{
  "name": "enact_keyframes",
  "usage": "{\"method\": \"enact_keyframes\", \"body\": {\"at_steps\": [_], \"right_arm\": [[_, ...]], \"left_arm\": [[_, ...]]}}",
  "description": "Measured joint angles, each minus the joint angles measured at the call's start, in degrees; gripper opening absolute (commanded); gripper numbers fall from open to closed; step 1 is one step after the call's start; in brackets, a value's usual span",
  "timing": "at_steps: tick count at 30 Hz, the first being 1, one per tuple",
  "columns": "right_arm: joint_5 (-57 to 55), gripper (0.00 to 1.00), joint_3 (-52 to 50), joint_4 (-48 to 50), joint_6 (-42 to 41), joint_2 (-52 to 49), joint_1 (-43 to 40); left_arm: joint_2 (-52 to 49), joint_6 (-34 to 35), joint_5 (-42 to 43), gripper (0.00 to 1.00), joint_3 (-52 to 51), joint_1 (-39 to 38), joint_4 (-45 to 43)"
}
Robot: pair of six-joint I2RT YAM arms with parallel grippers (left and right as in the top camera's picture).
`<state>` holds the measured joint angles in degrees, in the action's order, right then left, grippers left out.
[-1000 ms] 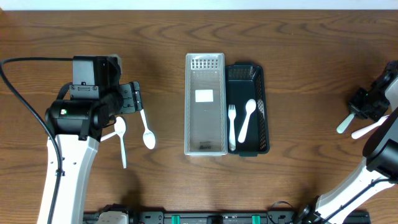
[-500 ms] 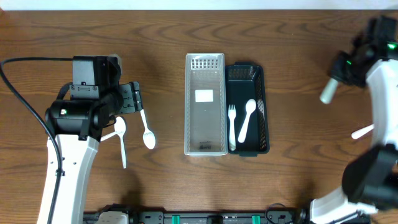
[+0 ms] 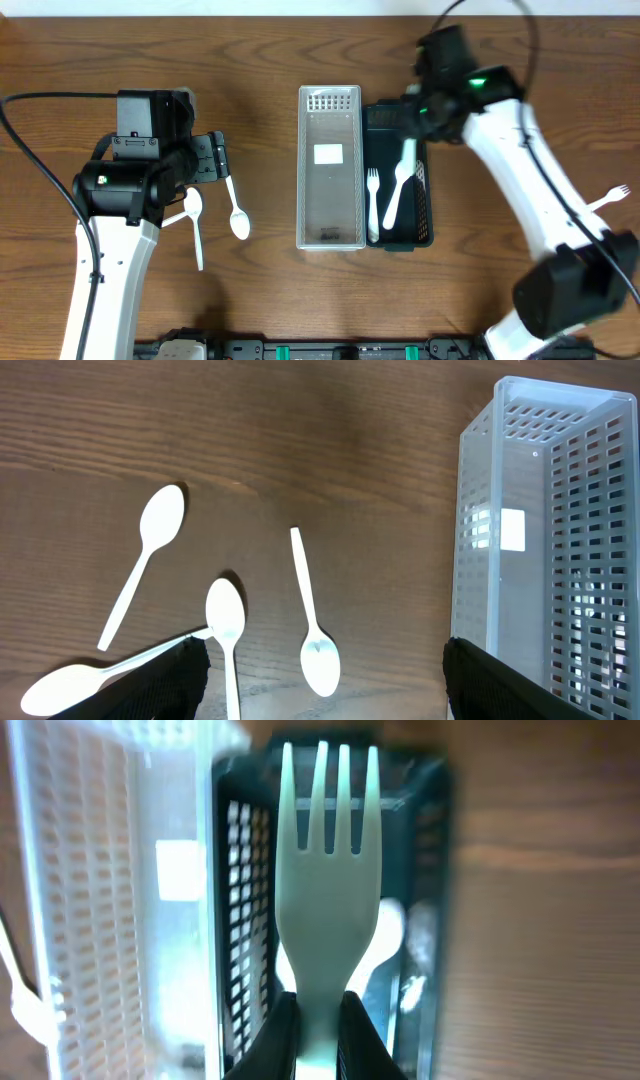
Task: Pack container
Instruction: 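Carry the fork left and release it into the dark basket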
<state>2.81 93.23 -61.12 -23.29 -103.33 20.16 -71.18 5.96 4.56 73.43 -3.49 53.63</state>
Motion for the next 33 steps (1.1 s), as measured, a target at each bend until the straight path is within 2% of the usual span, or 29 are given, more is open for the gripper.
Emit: {"method": "enact_keyframes", "body": {"at_steps": [8, 9, 10, 11, 12, 21, 26, 29, 33], "right_arm": [[0.04, 0.02, -0.24, -1.22, -1.79, -11.04, 4.46], [0.07, 0.07, -0.35, -1.18, -1.97, -11.65, 4.48], [0.04, 0.27, -0.46, -1.20, -2.14, -12.15, 4.46], [0.00, 0.37, -0.52, -1.11, -2.60, -12.28, 4.42], [0.00, 0.42, -0.52, -0.96, -2.64, -12.31, 4.37], [-1.25, 0.40, 0.70, -2.40, -2.58, -11.76, 2.03], [-4.61, 0.45, 6.80, -4.70, -2.38, -6.60, -5.01], [-6.19, 0.62, 9.92, -4.39, -2.43, 0.04, -13.53], [-7.19, 0.75, 11.85, -5.27, -3.32, 6.47, -28.98]], "left_arm": [[0.00, 0.02, 0.00, 0.77, 0.00, 0.00, 0.00], [0.00, 0.00, 0.00, 0.78, 0.00, 0.00, 0.00], [0.00, 0.02, 0.00, 0.78, 0.00, 0.00, 0.00], [0.00, 0.02, 0.00, 0.78, 0.00, 0.00, 0.00], [0.00, 0.02, 0.00, 0.78, 0.00, 0.00, 0.00], [0.00, 0.02, 0.00, 0.78, 0.00, 0.00, 0.00], [0.00, 0.00, 0.00, 0.78, 0.00, 0.00, 0.00], [0.00, 0.02, 0.00, 0.78, 0.00, 0.00, 0.00], [0.00, 0.00, 0.00, 0.78, 0.00, 0.00, 0.00]]}}
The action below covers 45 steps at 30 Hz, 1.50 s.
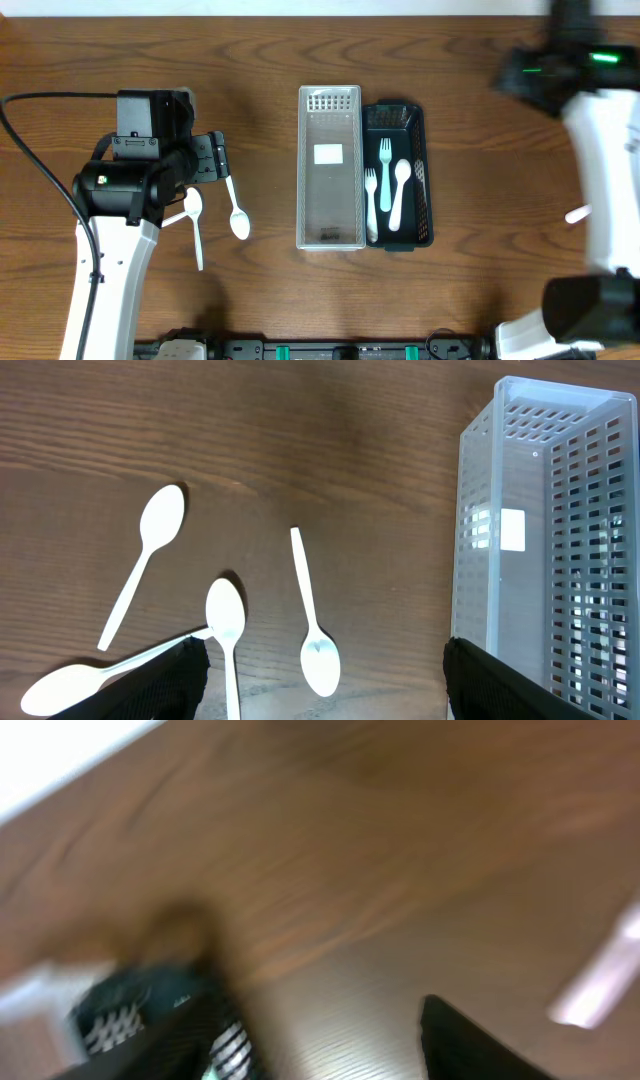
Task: Pack container
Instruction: 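Carry the fork left and release it into the dark basket, then move the right gripper to the last white fork and grasp it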
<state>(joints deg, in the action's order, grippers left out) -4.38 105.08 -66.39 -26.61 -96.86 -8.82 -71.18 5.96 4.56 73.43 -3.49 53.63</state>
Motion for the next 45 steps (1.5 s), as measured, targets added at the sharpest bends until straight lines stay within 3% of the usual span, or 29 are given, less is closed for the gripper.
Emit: {"method": "enact_keyframes", "body": {"at_steps": [7, 17, 27, 45], "right_arm": [[1.25, 0.79, -1.36, -0.42, 1.01, -4.07, -19.71], [2.05, 0.82, -2.21, 0.17, 5.97, -18.62, -33.40], [3.02, 0.82, -2.40, 4.04, 8.24, -28.57, -36.44], [5.97, 0.82, -2.49, 10.47, 12.63, -33.94, -35.47]], "left_arm": [[0.00, 0.00, 0.00, 0.78, 0.00, 0.00, 0.00], [0.00, 0.02, 0.00, 0.78, 0.00, 0.00, -0.02], [0.00, 0.02, 0.00, 0.78, 0.00, 0.00, 0.00], [0.00, 0.02, 0.00, 0.78, 0.00, 0.00, 0.00]]}}
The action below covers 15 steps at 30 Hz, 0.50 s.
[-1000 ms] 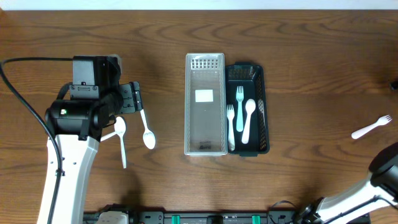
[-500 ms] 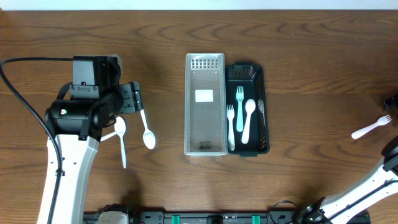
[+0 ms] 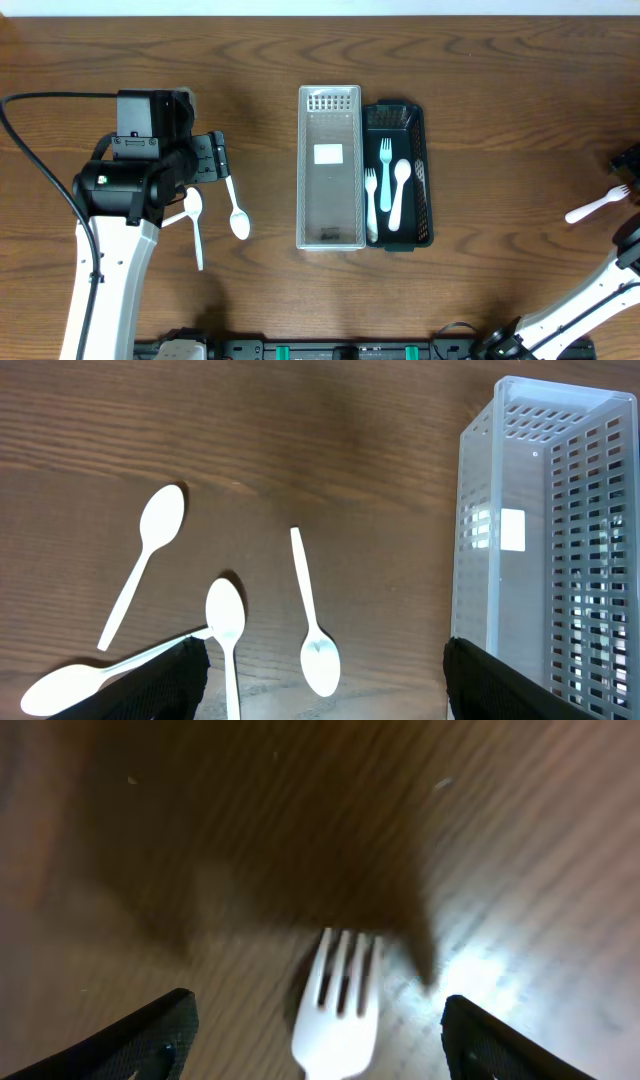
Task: Pack container
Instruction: 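Move the right gripper to the last white fork and grasp it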
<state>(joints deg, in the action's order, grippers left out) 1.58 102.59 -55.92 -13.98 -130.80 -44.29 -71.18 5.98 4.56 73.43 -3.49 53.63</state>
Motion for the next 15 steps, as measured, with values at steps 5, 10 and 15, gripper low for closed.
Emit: {"method": "enact_keyframes", "body": {"at_steps": [5, 10, 15], "right_arm": [[-0.15, 0.81, -0.02, 0.17, 0.22, -0.85, 0.76], [-0.09, 0.80, -0.02, 0.24, 0.39, -0.85, 1.20], [-0.07, 0.76, 0.00, -0.57, 0.59, -0.85, 1.20]], "left_arm": [[0.00, 0.00, 0.00, 0.78, 0.00, 0.00, 0.00], [0.00, 0.00, 0.00, 0.78, 0.00, 0.00, 0.00], [0.00, -0.02, 0.00, 0.78, 0.00, 0.00, 0.00]]}}
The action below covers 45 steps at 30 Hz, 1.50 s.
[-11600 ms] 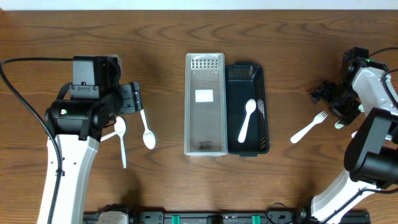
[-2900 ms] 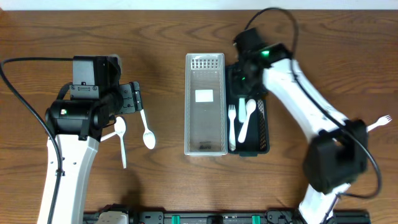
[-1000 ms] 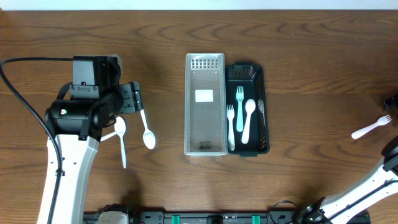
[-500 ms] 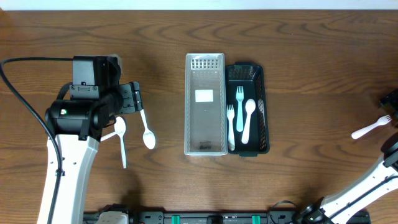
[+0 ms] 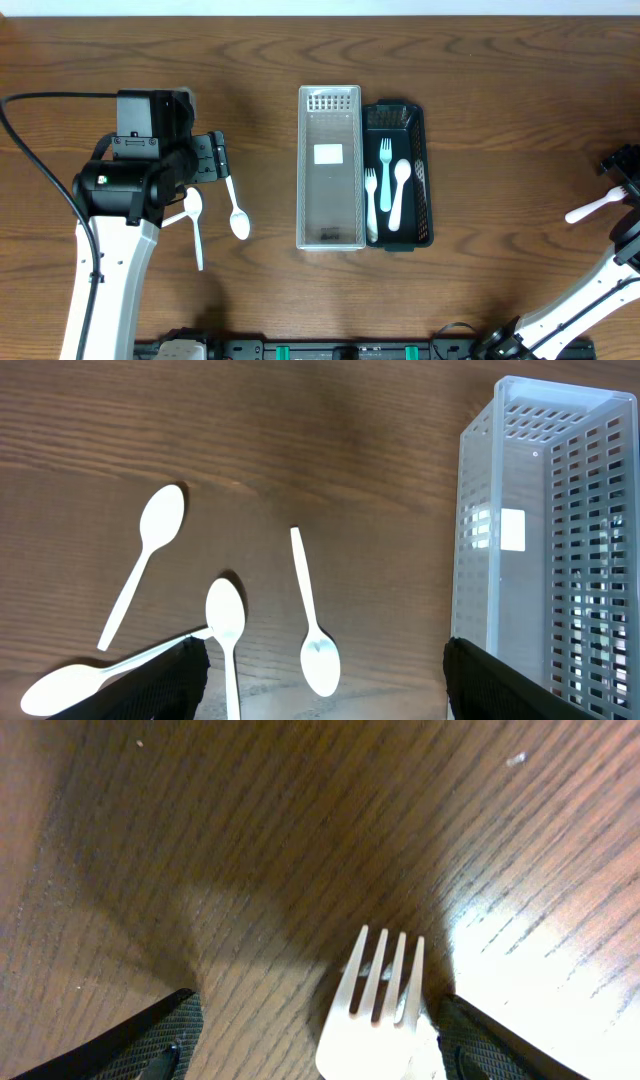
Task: Pack container
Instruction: 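Move the right gripper to the last white fork and grasp it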
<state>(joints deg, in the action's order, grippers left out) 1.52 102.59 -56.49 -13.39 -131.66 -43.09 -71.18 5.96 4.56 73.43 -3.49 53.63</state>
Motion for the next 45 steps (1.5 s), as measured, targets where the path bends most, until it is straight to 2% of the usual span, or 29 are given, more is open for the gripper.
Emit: {"method": "enact_keyframes", "body": {"at_steps": [4, 8, 21, 26, 29, 34, 39, 45], "right_arm": [[0.02, 0.63, -0.02, -1.27, 0.20, 0.00, 0.00], [0.04, 0.55, -0.02, -2.12, 0.46, 0.00, -0.02], [0.15, 0.37, -0.02, -2.67, 0.44, 0.00, -0.02], [0.22, 0.36, -0.02, -2.67, 0.42, 0.00, -0.02], [0.24, 0.22, -0.02, -2.67, 0.22, 0.00, 0.00], [0.22, 0.20, -0.02, -2.67, 0.39, 0.00, -0.02], [0.22, 0.04, -0.02, -2.62, 0.39, 0.00, -0.02], [0.22, 0.01, -0.02, -2.80, 0.39, 0.00, 0.13]], "left_arm": [[0.00, 0.02, 0.00, 0.78, 0.00, 0.00, 0.00], [0.00, 0.02, 0.00, 0.78, 0.00, 0.00, 0.00], [0.00, 0.02, 0.00, 0.78, 0.00, 0.00, -0.02], [0.00, 0.02, 0.00, 0.78, 0.00, 0.00, 0.00], [0.00, 0.02, 0.00, 0.78, 0.00, 0.00, 0.00], [0.00, 0.02, 0.00, 0.78, 0.00, 0.00, 0.00], [0.00, 0.02, 0.00, 0.78, 0.00, 0.00, 0.00], [0.00, 0.02, 0.00, 0.78, 0.00, 0.00, 0.00]]}}
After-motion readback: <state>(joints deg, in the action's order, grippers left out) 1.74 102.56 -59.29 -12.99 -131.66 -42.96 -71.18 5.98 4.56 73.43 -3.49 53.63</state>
